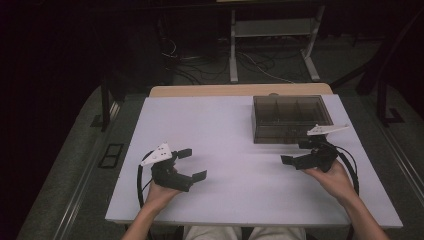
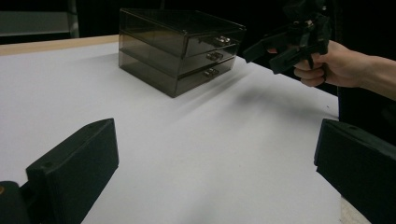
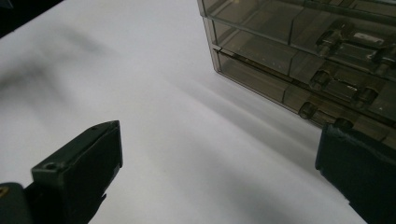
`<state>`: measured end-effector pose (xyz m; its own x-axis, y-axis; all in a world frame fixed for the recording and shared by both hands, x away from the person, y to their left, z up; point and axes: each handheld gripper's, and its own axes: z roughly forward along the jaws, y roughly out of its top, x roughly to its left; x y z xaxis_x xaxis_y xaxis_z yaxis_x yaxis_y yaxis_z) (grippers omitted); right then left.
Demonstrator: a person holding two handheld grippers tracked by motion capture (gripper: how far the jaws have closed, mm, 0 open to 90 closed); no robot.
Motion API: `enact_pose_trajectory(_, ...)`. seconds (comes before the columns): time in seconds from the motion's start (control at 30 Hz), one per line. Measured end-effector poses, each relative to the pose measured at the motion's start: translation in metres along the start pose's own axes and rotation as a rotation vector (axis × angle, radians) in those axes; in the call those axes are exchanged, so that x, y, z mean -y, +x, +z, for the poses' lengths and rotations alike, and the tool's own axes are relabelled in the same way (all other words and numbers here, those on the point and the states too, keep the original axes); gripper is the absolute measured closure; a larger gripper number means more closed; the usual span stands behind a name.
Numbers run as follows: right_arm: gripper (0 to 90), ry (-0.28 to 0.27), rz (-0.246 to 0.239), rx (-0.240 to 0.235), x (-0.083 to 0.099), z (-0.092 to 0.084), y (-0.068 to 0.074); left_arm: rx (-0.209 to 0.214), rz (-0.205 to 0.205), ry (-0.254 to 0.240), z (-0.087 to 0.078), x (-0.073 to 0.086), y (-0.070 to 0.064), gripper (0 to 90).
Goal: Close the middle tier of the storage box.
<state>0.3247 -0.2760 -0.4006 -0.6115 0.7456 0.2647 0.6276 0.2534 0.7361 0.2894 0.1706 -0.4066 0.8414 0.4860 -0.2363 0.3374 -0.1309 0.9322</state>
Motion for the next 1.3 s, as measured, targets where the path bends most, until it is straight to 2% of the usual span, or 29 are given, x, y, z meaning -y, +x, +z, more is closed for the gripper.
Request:
enact_pose_trajectory(0.27, 0.2, -0.053, 0.022, -0.005, 0.009, -0.018, 0.009, -0.006, -0.004, 0.002, -0.001, 0.0, 0.0, 0.0)
enact_pose_trajectory(0.5, 0.2, -0.073, 0.008, -0.016, 0.023, -0.029, 0.017, -0.012, -0.008, 0.011, 0.0, 0.001, 0.003, 0.0)
enact_pose_trajectory(0.83, 0.3, -0.17, 0.03, -0.023, 0.044, -0.041, 0.025, -0.017, -0.017, 0.019, 0.001, 0.003, 0.003, 0.0)
enact_pose_trajectory(1.3, 0.3, -0.241, 0.005, -0.004, 0.062, -0.043, 0.016, -0.014, -0.018, 0.018, 0.0, 0.003, 0.004, 0.0)
